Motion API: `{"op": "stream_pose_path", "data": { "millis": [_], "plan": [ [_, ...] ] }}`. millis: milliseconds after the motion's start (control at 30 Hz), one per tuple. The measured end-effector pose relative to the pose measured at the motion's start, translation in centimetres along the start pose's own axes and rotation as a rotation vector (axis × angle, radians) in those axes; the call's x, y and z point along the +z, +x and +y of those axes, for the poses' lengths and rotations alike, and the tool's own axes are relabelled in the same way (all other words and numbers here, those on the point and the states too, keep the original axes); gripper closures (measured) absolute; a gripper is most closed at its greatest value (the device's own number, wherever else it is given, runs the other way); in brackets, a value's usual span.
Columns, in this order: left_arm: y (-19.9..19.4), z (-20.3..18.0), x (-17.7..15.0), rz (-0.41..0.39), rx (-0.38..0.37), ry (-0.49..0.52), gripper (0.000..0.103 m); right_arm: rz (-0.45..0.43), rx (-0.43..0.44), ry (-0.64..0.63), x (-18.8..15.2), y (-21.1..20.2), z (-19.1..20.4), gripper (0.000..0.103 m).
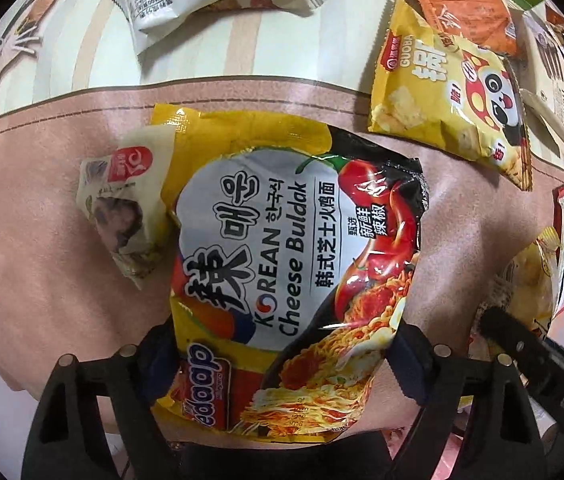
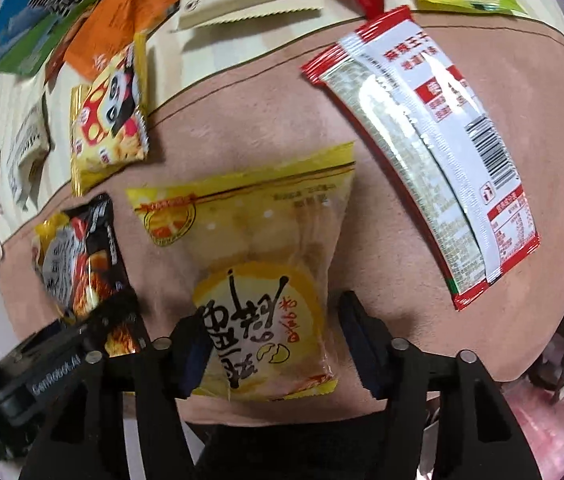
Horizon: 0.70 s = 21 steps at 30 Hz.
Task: Organize snacks
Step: 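Grasp the yellow Cheese Buldak noodle pack with the left gripper while the right grasps the yellow bread bag, then carry both packs into the cardboard box and lower them inside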
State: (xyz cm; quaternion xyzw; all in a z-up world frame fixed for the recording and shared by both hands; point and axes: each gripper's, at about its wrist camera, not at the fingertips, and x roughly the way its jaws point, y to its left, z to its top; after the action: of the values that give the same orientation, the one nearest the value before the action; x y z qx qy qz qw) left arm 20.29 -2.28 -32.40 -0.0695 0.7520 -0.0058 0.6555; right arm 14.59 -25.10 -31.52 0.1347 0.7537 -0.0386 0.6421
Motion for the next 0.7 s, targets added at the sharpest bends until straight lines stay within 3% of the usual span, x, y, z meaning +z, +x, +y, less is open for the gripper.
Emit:
{"op": "stream_pose_path", "data": {
  "millis": [233, 467, 700],
  "plan": [
    [1.5, -0.2, 0.1, 0.002, -0.009, 0.03, 0.016, -0.03, -0.026, 0.016, 1.1, -0.6, -1.4, 0.05],
    [1.0, -0.7, -0.6, -0.04, 0.003, 0.041, 0.017, -0.075, -0.05, 0.005, -1.4, 0.4, 1.2, 0.055],
    [0.6, -0.4, -0.5, -0.059, -0.005, 0.013, 0.017, -0.11, -0.009, -0.032, -3.3, -2.0, 2.8, 0.058]
  ]
}}
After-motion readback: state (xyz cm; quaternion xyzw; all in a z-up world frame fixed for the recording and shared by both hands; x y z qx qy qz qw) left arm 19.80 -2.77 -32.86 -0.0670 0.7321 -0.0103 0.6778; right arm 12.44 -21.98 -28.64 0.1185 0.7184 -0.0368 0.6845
